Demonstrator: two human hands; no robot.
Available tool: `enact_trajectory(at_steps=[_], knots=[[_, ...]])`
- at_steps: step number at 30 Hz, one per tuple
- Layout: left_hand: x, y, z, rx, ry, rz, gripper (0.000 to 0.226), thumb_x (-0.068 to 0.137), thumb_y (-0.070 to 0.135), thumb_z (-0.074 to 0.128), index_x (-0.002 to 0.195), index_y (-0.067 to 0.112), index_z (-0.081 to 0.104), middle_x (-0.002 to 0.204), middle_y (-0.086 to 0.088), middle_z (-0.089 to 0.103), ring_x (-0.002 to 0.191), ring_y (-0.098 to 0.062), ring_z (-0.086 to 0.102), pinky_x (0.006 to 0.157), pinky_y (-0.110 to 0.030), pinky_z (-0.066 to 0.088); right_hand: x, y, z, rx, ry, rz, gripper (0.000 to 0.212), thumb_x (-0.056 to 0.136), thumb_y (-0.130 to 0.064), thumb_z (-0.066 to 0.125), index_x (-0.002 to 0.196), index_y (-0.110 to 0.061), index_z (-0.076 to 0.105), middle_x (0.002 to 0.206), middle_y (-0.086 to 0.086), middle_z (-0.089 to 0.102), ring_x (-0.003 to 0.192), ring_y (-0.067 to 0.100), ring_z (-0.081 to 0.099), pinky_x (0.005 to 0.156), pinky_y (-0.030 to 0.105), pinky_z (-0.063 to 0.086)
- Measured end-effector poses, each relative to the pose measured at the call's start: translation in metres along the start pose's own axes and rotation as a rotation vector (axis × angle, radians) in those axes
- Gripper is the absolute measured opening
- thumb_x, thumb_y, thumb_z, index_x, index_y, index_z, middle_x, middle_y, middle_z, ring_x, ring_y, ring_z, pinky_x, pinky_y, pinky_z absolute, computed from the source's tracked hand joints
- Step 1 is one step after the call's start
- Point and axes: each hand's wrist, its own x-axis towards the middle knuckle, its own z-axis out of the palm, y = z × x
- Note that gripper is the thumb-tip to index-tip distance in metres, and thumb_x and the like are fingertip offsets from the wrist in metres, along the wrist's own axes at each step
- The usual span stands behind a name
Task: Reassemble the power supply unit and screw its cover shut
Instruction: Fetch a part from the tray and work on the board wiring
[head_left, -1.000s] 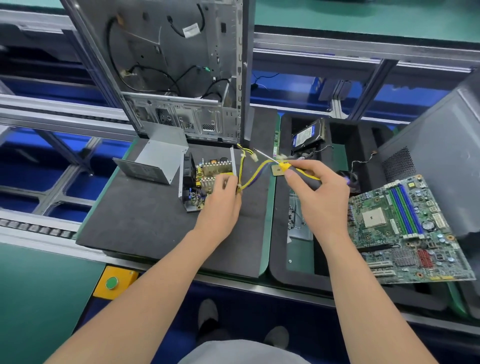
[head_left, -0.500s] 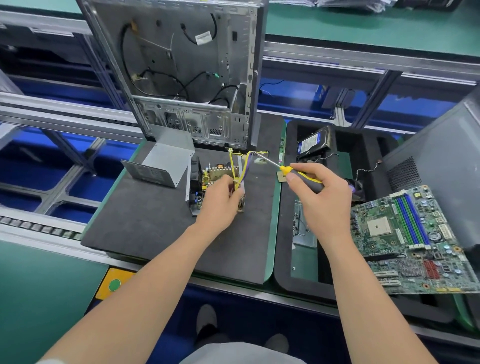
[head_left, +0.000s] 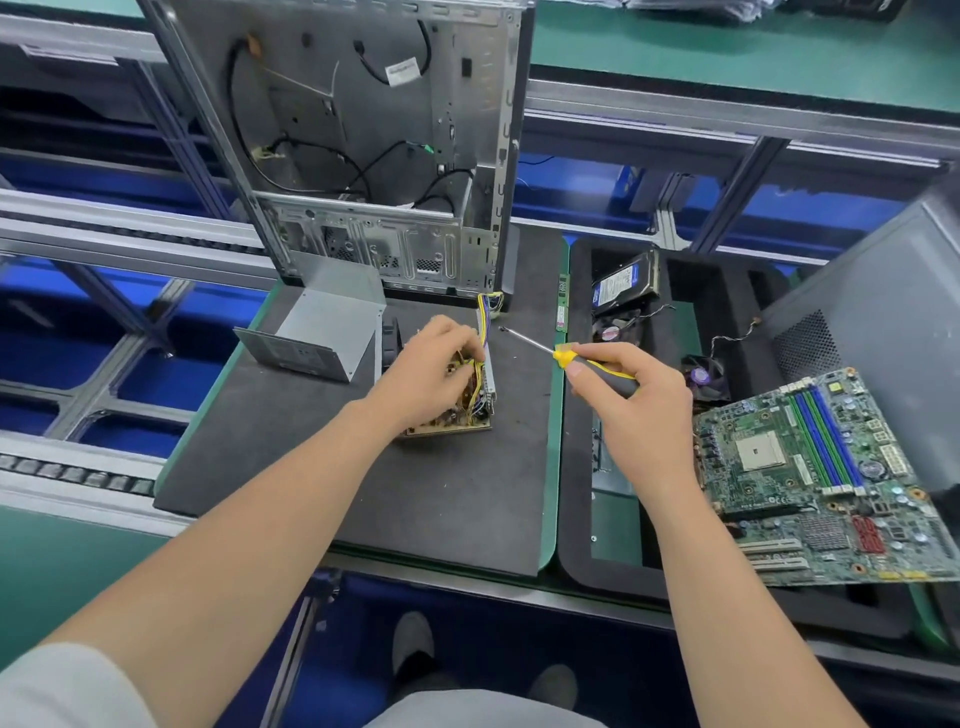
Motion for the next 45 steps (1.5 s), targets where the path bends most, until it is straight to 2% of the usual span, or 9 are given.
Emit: enact_trajectory(at_steps=[4,8,10,12,15,19,23,29,45], knots=[[-0.005,-0.003,0.007,0.2,-0.099,0.059,0.063,0.067,0.055,0.08,0.112,0.031,0.044,0.114,0.009,0.039,0.109,-0.013,0.045,0.109,-0.039,0.03,-0.002,0.0,0.003,-0.011,0.019,0.013,0.011,0.091,-0.026,0.078,0.1,-0.033,0.079,0.096,-0.013,0.08,0.093,0.012,0.077,0.094,0.051,0.059],[-0.007,-0.006,0.016,0.259,-0.042,0.057,0.054,0.079,0.041,0.078,0.117,0.026,0.043,0.147,0.0,0.032,0.153,-0.033,0.017,0.118,-0.061,0.015,-0.004,-0.002,0.007,-0.026,0.033,0.027,0.013,0.091,-0.022,0.079,0.101,-0.031,0.08,0.094,-0.014,0.08,0.089,0.008,0.078,0.093,0.05,0.059],[-0.005,-0.007,0.012,0.179,-0.094,0.044,0.055,0.083,0.032,0.077,0.122,0.028,0.039,0.149,0.001,0.032,0.145,-0.033,0.027,0.115,-0.065,0.027,-0.004,-0.002,0.008,-0.025,0.035,0.037,0.013,0.091,-0.022,0.079,0.1,-0.031,0.08,0.097,-0.012,0.08,0.092,0.01,0.078,0.094,0.051,0.059],[-0.001,-0.007,0.006,0.129,-0.121,0.047,0.053,0.082,0.024,0.077,0.119,0.032,0.039,0.126,0.007,0.044,0.116,-0.026,0.044,0.098,-0.054,0.043,-0.005,-0.002,0.009,-0.032,0.038,0.047,0.012,0.091,-0.022,0.08,0.099,-0.031,0.08,0.098,-0.012,0.08,0.095,0.012,0.077,0.094,0.051,0.059],[0.003,-0.006,0.001,0.009,-0.096,-0.048,0.038,0.077,0.014,0.077,0.099,0.035,0.054,0.122,0.014,0.05,0.114,-0.022,0.053,0.084,-0.035,0.034,-0.007,-0.002,0.012,-0.043,0.038,0.055,0.011,0.091,-0.024,0.08,0.1,-0.031,0.081,0.098,-0.012,0.08,0.096,0.014,0.077,0.093,0.052,0.058],[0.006,-0.007,-0.003,-0.034,-0.127,-0.104,0.019,0.079,0.021,0.086,0.087,0.036,0.076,0.155,0.005,0.047,0.144,-0.016,0.041,0.108,-0.03,0.031,-0.008,-0.002,0.016,-0.037,0.038,0.075,0.011,0.091,-0.026,0.08,0.098,-0.034,0.081,0.096,-0.011,0.08,0.096,0.018,0.076,0.092,0.056,0.057],[0.009,-0.003,-0.018,0.016,-0.194,-0.103,0.017,0.08,0.028,0.085,0.092,0.033,0.075,0.165,0.001,0.03,0.157,-0.024,0.014,0.126,-0.054,0.008,-0.009,-0.002,0.017,-0.034,0.04,0.08,0.011,0.09,-0.025,0.079,0.098,-0.034,0.08,0.092,-0.009,0.079,0.091,0.019,0.075,0.089,0.056,0.058],[0.007,-0.007,-0.038,-0.355,0.037,0.036,0.022,0.086,0.025,0.078,0.101,0.04,0.071,0.116,0.016,0.065,0.112,-0.006,0.062,0.099,-0.031,0.05,-0.008,-0.003,0.019,-0.041,0.046,0.076,0.011,0.09,-0.024,0.08,0.097,-0.032,0.081,0.088,-0.008,0.079,0.085,0.015,0.075,0.089,0.054,0.059],[0.005,-0.006,-0.022,-0.459,0.064,-0.059,0.016,0.087,0.023,0.082,0.089,0.039,0.077,0.089,0.01,0.078,0.088,-0.013,0.073,0.088,-0.04,0.059,-0.009,-0.001,0.021,-0.034,0.001,0.061,0.011,0.088,-0.03,0.079,0.097,-0.036,0.08,0.094,-0.006,0.079,0.093,0.024,0.075,0.087,0.057,0.058]])
